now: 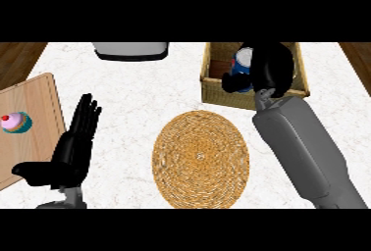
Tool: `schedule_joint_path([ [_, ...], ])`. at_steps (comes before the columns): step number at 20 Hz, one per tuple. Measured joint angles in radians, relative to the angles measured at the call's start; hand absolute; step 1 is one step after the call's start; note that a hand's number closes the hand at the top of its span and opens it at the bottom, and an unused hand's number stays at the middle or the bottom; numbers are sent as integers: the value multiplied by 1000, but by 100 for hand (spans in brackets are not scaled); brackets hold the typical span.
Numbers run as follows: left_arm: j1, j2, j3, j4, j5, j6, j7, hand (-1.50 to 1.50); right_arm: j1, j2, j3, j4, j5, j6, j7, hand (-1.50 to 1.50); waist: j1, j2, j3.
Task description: Pick the can from the placemat and place it in the basket
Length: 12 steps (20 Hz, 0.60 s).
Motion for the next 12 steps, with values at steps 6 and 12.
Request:
schedule_joint_path([
  [6, 3, 9, 15, -9, 5, -15, 15, 0, 61, 9, -66, 24, 5, -35, -76, 150, 0, 0, 0],
  [12, 4, -6, 10, -1, -8, -10, 2, 0, 80, 12, -138, 75, 6, -73, -116, -150, 0, -2, -1],
])
